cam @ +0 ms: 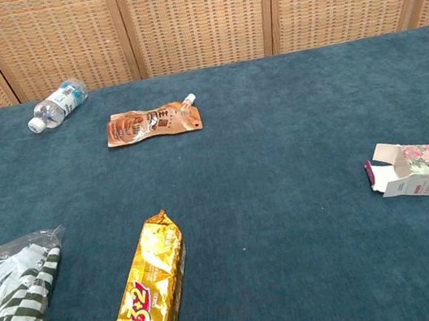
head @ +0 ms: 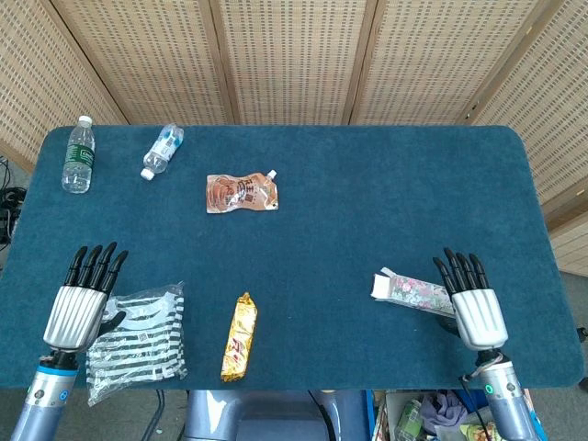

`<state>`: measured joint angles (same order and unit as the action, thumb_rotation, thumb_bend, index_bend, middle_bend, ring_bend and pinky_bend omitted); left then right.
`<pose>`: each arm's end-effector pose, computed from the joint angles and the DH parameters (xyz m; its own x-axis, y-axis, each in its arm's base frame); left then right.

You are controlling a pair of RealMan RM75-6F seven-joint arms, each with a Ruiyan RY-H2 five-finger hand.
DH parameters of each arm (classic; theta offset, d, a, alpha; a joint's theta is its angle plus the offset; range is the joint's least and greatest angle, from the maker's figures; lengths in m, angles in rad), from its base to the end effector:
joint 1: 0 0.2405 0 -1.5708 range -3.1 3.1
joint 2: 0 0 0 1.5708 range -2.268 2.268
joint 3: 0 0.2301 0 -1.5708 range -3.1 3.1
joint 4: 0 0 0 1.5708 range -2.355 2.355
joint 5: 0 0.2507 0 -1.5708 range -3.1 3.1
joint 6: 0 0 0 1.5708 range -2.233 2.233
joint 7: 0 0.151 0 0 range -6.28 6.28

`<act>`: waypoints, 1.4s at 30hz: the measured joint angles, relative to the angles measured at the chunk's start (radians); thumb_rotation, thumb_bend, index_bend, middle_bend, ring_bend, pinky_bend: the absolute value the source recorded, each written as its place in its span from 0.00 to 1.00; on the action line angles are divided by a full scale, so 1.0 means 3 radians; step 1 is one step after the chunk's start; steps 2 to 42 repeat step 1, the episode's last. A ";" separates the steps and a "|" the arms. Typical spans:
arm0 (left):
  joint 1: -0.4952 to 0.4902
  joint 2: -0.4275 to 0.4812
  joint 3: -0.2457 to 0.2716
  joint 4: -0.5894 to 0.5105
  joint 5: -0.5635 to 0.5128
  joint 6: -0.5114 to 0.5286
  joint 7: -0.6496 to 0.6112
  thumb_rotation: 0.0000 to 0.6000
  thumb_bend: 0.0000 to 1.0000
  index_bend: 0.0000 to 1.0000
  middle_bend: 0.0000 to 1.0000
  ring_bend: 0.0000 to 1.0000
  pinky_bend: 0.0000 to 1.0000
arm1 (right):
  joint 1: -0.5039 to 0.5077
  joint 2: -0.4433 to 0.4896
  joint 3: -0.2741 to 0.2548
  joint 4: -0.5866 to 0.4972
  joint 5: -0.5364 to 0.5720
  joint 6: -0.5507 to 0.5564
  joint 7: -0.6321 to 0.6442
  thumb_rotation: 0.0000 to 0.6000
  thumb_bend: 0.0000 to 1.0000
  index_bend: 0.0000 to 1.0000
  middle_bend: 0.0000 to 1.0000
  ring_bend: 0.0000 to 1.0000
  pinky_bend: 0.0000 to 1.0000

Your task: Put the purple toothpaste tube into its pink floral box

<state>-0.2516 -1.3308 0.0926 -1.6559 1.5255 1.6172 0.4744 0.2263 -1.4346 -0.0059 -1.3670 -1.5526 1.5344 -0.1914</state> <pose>-0.2306 0.1910 0.0429 0.5870 -0.0837 0.8053 0.7868 -0.1753 -0.5917 -0.2745 -0.2165 0.0303 0.5030 0.0700 0.8615 -0.8421 -0.1850 0.5067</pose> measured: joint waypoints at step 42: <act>0.0032 0.0000 0.0012 0.0028 0.0013 0.0018 -0.0029 1.00 0.04 0.00 0.00 0.00 0.00 | -0.0039 0.0044 -0.0033 0.0008 -0.0037 0.0033 -0.0008 1.00 0.09 0.04 0.00 0.00 0.00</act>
